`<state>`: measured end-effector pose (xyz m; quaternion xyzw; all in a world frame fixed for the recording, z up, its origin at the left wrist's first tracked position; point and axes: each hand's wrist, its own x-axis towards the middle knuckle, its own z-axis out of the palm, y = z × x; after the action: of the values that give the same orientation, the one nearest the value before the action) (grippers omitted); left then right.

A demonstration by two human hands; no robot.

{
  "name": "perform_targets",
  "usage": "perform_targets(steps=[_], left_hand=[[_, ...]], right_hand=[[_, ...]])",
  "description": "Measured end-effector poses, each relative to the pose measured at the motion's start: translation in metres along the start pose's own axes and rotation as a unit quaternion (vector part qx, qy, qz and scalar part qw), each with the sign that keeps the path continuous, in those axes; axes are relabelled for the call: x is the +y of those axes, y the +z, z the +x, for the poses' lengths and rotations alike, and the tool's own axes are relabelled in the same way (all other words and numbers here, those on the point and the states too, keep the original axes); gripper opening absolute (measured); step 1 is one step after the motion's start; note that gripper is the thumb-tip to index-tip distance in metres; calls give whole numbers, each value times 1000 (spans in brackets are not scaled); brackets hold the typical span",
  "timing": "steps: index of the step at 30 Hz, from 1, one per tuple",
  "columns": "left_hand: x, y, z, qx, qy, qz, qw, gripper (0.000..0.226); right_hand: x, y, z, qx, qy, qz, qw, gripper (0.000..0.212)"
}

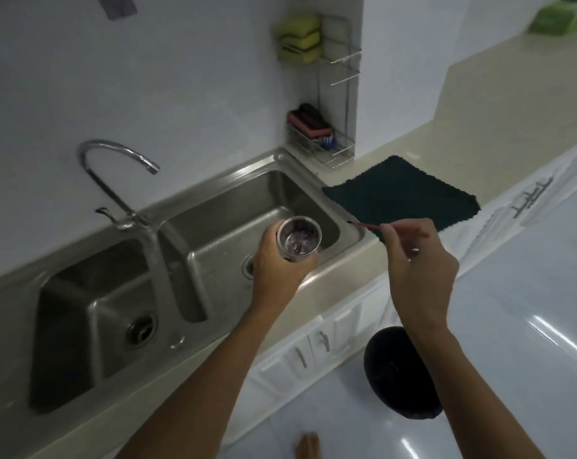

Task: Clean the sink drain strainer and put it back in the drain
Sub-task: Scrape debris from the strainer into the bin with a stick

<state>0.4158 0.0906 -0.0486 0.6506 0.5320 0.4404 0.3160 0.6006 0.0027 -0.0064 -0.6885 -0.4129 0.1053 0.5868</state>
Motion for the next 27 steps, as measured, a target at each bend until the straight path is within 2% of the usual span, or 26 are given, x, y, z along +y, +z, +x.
perform_targets(steps=[3, 8, 12, 16, 21, 27], left_hand=[[-45, -39, 17, 31, -56, 26, 998, 77], [-134, -71, 50, 18, -124, 96, 988, 79], [-205, -62, 87, -45, -184, 154, 970, 76], [-264, -48, 107, -144, -217, 207, 943, 68], [-302, -41, 106, -204, -241, 229, 921, 71], [-313, -38, 102, -215, -254, 201, 921, 89]], right_hand=[[-6, 44, 3, -30, -13, 8, 999, 14], [15, 117, 6, -83, -21, -21, 996, 9], [44, 173, 15, -110, -6, -42, 993, 14], [66, 222, 29, -141, 15, -67, 988, 14], [86, 254, 41, -169, 31, -98, 980, 12], [90, 269, 46, -185, 35, -114, 975, 12]])
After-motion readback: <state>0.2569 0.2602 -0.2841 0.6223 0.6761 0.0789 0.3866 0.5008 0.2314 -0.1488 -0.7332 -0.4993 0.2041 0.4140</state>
